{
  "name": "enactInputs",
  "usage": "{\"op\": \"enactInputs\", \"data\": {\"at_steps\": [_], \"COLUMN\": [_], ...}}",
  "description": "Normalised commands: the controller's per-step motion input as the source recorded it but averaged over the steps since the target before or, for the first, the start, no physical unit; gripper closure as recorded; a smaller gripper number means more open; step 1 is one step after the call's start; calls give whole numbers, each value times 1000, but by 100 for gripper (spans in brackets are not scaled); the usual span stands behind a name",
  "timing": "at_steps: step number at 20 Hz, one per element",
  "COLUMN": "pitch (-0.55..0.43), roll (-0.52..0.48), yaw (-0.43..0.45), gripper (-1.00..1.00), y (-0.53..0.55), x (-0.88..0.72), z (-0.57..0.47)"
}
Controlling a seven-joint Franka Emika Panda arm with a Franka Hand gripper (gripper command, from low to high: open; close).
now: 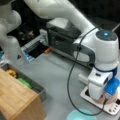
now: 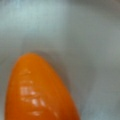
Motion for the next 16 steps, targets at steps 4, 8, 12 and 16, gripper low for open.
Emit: {"op": "enactInputs", "data": {"at_steps": [4, 8, 12, 16], "pitch": [-10, -29, -38, -72], "roll": [-162, -145, -139, -107], "yaw": [134, 144, 176, 186], "gripper": [-100, -100, -100, -100], "y": [-43, -63, -141, -185], "x": [-273, -292, -414, -553], "z": [99, 84, 161, 203]}}
